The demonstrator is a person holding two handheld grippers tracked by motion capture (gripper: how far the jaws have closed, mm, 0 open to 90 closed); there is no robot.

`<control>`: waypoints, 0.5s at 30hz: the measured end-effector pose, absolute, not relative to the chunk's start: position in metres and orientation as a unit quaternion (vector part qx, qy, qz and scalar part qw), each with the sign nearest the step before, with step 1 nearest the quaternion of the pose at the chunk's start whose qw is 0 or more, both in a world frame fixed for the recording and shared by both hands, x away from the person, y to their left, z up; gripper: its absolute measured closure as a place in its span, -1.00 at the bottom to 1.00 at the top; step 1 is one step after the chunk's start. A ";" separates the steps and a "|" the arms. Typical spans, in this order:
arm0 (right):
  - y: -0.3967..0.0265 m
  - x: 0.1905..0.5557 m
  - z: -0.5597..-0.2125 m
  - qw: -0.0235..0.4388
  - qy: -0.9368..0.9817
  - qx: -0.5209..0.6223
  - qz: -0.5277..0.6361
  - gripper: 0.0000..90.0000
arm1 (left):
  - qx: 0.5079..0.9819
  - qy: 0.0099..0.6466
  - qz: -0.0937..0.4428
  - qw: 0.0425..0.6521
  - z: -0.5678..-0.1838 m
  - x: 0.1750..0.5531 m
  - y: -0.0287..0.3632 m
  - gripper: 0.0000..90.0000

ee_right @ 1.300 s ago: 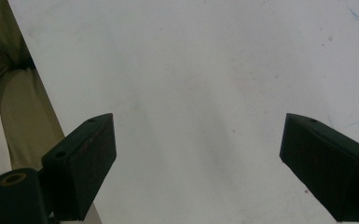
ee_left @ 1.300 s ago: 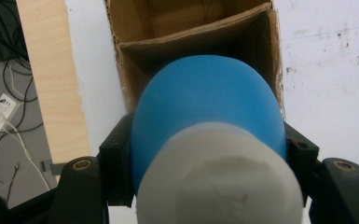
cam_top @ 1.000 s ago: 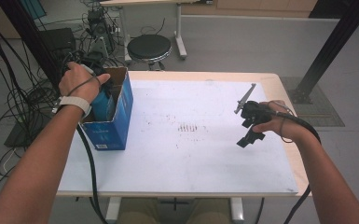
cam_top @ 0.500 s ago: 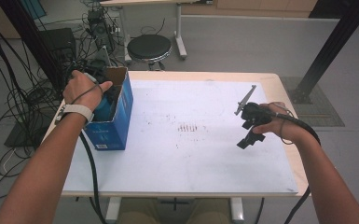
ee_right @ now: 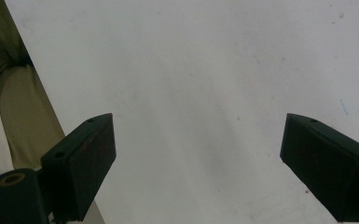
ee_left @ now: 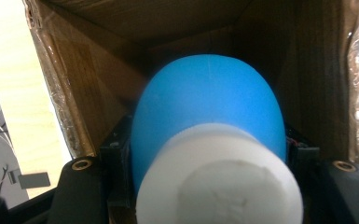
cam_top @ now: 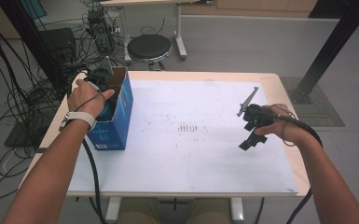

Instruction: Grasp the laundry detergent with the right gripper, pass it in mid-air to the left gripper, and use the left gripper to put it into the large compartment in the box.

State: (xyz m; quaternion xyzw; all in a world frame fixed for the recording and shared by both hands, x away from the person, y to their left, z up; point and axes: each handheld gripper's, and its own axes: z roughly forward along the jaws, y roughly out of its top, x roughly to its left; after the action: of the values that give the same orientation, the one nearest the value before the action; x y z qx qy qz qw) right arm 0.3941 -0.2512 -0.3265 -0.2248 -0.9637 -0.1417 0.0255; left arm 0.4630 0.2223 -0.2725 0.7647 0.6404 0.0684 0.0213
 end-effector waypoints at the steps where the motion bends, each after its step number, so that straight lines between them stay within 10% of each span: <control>1: -0.251 0.394 -0.326 0.025 -0.963 -0.226 -0.143 -0.77 | 0.764 0.641 0.068 0.021 -0.273 0.463 0.223 -0.17; 15: -0.250 0.393 -0.326 0.026 -0.964 -0.225 -0.140 -0.77 | 0.765 0.640 0.068 0.022 -0.274 0.464 0.223 -0.17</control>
State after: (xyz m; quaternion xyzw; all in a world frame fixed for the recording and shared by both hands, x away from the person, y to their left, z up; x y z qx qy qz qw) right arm 0.3934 -0.2504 -0.3258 -0.2253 -0.9638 -0.1403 0.0256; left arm 0.4637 0.2229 -0.2736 0.7649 0.6401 0.0684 0.0222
